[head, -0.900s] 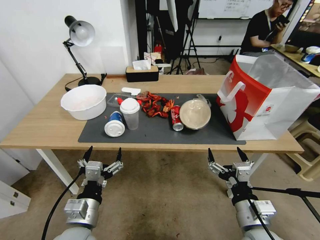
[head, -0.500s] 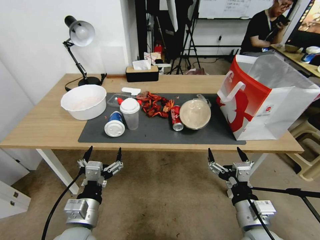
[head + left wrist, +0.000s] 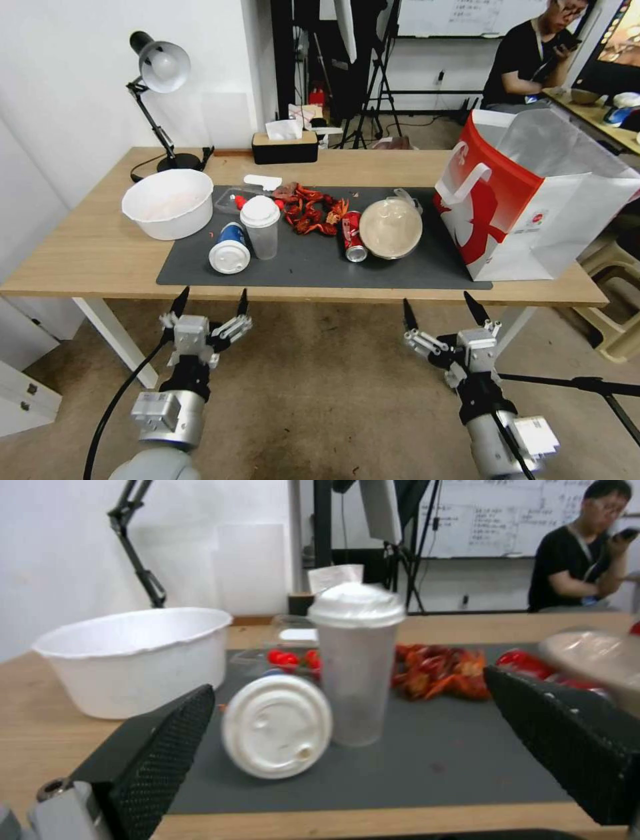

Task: Pick up the trash from the table and place it into the takeout bag.

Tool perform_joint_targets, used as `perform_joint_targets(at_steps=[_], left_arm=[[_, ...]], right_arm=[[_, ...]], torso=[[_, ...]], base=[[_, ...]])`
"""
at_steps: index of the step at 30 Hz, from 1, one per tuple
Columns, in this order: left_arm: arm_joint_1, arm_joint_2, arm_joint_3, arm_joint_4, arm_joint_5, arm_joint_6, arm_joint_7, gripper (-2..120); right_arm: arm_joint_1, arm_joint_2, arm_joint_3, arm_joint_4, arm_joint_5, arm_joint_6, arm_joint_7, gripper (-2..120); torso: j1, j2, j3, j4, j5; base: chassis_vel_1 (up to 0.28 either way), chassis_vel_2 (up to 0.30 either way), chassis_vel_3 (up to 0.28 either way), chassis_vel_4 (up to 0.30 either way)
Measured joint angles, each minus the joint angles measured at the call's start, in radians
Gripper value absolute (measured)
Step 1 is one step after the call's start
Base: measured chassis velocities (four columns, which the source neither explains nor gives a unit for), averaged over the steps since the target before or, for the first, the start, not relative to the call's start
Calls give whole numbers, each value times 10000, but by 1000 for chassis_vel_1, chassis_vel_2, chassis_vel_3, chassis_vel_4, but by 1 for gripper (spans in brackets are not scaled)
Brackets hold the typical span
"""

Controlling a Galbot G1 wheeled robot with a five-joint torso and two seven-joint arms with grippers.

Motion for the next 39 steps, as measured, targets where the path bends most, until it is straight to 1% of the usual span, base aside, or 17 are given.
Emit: perform_joint_targets(at_steps=[2,4,19,21,22,23,24,25,26,28,29,30,32,33,36,37,39], left_arm=[[-268,596,704,-322,-534,279,-852,100],[-364,821,963,-358,-811,307,-1120,100],[-269,778,1038,-265,-822,154,-1082,100],[-275,752,1036,-215,-811,134,-1064,100],[-283,730,1035,-166,-808,126,-1047,100],[-283,730,1035,-166,-808,126,-1047,100],[-282,715,1036,-117,-805,112,-1035,100],[-282,715,1036,-117,-805,112,-1035,100],[-280,710,1036,-87,-802,106,-1030,100],[-282,714,1038,-52,-799,104,-1028,100],[-309,735,1042,11,-785,104,-1043,100],[-309,735,1042,11,-785,104,-1043,100],[-394,783,1070,101,-781,123,-1054,100],[-394,783,1070,101,-781,123,-1054,100],[-488,827,1091,212,-843,136,-1068,100],[-488,827,1091,212,-843,136,-1068,100],[-600,873,1097,287,-952,151,-1070,100]], right_arm=[[-2,0,0,-23,0,16,-7,100],[8,-7,10,-51,2,18,-7,100],[89,-67,40,-261,12,18,58,100],[145,-97,26,-313,290,5,145,100],[238,-136,-54,-337,965,-104,383,100],[238,-136,-54,-337,965,-104,383,100],[445,-183,-156,-341,2146,-371,826,100],[445,-183,-156,-341,2146,-371,826,100],[642,-220,-185,-344,3224,-592,1146,100],[966,-279,-173,-360,4523,-901,1481,100],[1299,-355,-122,-372,5876,-1192,1762,100],[1299,-355,-122,-372,5876,-1192,1762,100],[1622,-464,-105,-415,7190,-1354,2052,100],[1622,-464,-105,-415,7190,-1354,2052,100],[2358,-630,-81,-608,9018,-1649,2790,100],[2358,-630,-81,-608,9018,-1649,2790,100],[2929,-681,-22,-814,10073,-1869,3146,100]], torso=[[1,-1,2,0,4],[1,-1,1,-3,0],[0,-1,2,0,2],[0,-1,2,0,2],[0,0,1,0,1],[0,0,1,0,1],[-1,-1,1,-1,2],[-1,-1,1,-1,2],[0,0,1,0,2],[0,-1,1,0,2],[0,-1,2,1,2],[0,-1,2,1,2],[0,-1,2,-1,1],[0,-1,2,-1,1],[0,-1,2,-1,1],[0,-1,2,-1,1],[0,-1,2,3,3]], base=[[0,0,0,0],[0,0,0,0],[0,0,0,0],[0,0,0,0],[0,0,0,0],[0,0,0,0],[0,0,0,0],[0,0,0,0],[0,0,0,0],[0,0,0,0],[0,0,0,0],[0,0,0,0],[0,0,0,0],[0,0,0,0],[0,0,0,0],[0,0,0,0],[0,0,0,0]])
